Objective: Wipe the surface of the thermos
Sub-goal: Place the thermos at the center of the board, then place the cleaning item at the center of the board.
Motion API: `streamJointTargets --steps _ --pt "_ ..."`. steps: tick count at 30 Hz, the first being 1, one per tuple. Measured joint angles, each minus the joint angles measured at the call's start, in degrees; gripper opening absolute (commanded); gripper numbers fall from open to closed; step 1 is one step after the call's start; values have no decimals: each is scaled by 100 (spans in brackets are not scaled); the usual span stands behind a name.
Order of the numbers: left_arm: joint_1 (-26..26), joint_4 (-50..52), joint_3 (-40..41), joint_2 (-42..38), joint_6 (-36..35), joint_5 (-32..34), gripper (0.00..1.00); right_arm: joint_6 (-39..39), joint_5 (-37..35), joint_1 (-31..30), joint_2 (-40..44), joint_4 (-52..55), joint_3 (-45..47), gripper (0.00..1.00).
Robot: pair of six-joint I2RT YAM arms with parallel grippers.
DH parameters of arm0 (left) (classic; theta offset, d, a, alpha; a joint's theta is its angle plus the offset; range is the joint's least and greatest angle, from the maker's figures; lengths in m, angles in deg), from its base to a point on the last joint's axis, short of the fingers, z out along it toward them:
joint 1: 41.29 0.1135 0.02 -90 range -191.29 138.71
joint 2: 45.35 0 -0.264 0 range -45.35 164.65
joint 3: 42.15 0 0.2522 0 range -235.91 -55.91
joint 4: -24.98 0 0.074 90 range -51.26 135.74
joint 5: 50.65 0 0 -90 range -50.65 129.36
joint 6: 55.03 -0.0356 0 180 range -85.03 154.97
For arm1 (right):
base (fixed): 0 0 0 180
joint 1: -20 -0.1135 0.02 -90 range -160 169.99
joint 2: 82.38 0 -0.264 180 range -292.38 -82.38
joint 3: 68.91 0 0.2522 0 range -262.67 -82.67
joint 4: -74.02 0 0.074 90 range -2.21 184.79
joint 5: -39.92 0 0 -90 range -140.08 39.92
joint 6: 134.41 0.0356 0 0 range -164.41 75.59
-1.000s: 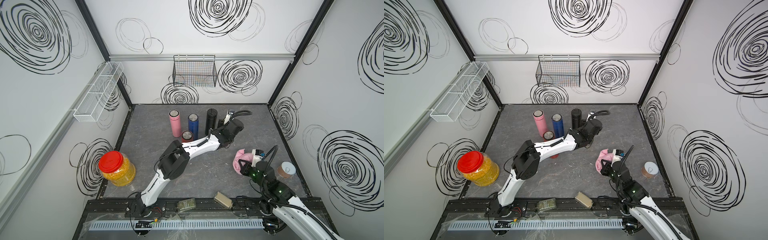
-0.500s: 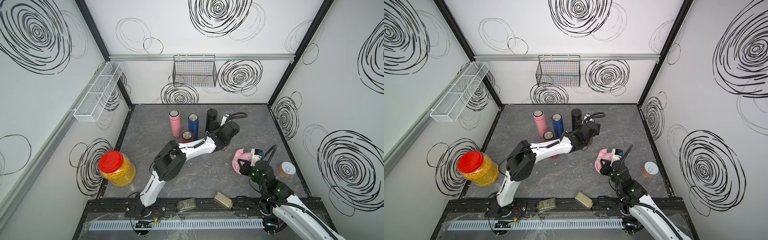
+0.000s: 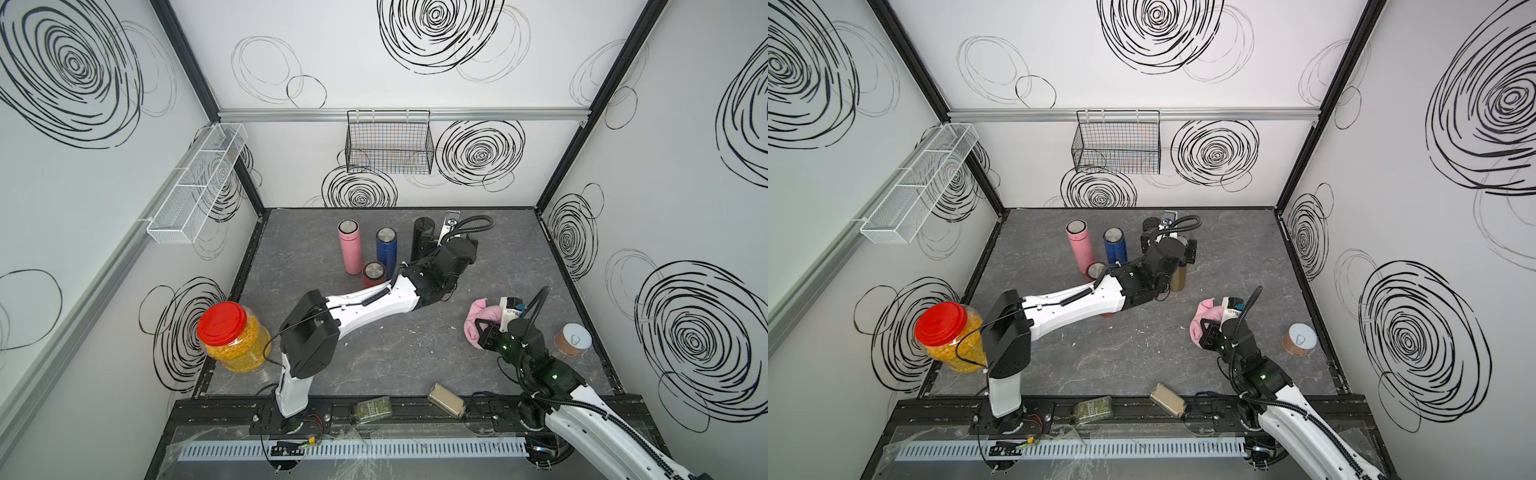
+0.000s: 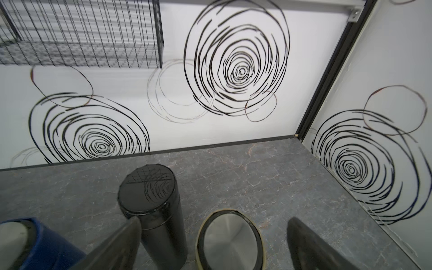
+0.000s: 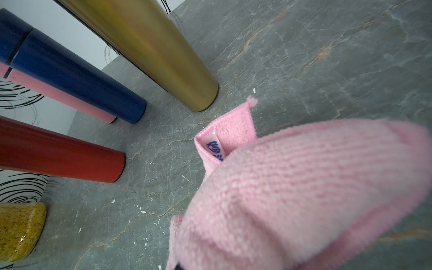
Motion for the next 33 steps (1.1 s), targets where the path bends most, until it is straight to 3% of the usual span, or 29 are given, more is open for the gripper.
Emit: streamJointTargets --steps 7,13,14,16,19,23,33 --pt "-535 -210 1008 -1888 -326 619 99 -72 -46 7 -402 24 -96 0" --pt "-439 144 2103 -3460 -96 1038 99 -103 -39 7 -728 61 -140 1" --pt "-407 216 2312 -3692 -15 1121 99 -107 -39 7 -798 68 -153 8" --pt "-308 468 2798 -4212 162 1320 99 -85 -42 7 -992 74 -179 39" --pt "-76 789 3458 -4948 485 1554 99 -109 -61 7 -1263 177 -260 76" --pt "529 1128 4129 -5825 885 1814 99 -127 -68 7 -1386 461 -568 98" --pt "2205 693 5436 -6655 579 1888 99 -498 -341 120 -1486 946 -2164 100"
